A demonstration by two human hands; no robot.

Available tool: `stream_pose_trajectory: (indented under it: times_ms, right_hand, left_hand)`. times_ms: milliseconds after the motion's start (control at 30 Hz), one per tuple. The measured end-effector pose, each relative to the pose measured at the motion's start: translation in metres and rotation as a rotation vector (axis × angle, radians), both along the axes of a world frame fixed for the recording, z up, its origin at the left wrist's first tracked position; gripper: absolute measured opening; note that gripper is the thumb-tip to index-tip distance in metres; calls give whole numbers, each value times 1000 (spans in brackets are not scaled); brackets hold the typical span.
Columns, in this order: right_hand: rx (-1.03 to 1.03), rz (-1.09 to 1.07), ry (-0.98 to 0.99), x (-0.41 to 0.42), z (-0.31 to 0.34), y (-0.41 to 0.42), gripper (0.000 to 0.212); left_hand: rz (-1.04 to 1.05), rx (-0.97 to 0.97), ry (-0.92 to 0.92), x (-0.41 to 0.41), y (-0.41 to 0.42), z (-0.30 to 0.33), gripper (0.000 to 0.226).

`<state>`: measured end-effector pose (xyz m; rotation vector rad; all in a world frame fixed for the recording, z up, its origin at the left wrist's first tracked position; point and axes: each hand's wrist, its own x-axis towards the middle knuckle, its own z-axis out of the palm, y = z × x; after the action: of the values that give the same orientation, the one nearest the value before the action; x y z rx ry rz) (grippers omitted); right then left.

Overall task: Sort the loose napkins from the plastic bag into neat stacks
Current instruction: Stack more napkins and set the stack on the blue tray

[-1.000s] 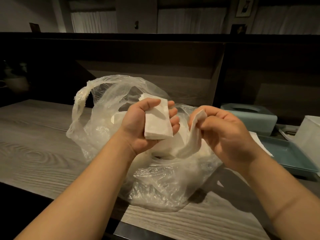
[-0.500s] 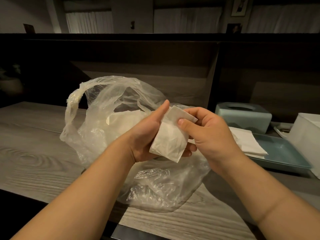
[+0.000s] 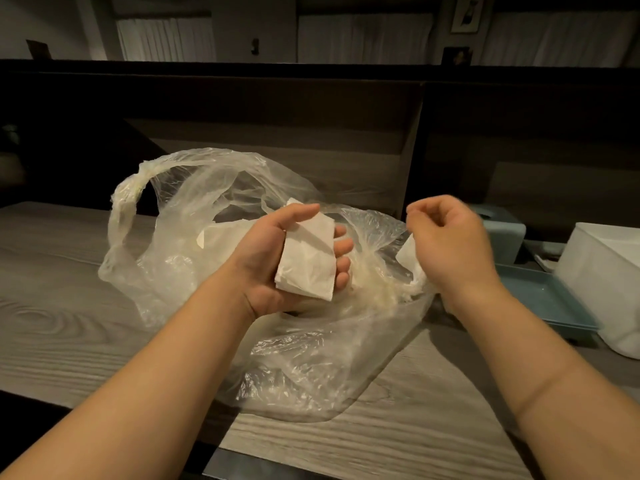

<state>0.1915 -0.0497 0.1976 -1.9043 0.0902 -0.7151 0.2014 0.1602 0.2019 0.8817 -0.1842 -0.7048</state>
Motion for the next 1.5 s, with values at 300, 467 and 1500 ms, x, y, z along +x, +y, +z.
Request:
stream_pose_trajectory:
  times_ms: [300, 467, 1500]
  right_hand:
    - [-868, -242, 355, -5, -6, 6, 35]
    - [-971, -24, 422, -18, 12, 10, 41]
    - [-985, -71, 279, 10, -20, -5, 19]
  left_hand:
    - [114, -3, 44, 2, 0, -2, 50]
    - [109, -6, 46, 1, -1, 0, 49]
    - [149, 56, 33, 0, -3, -1, 45]
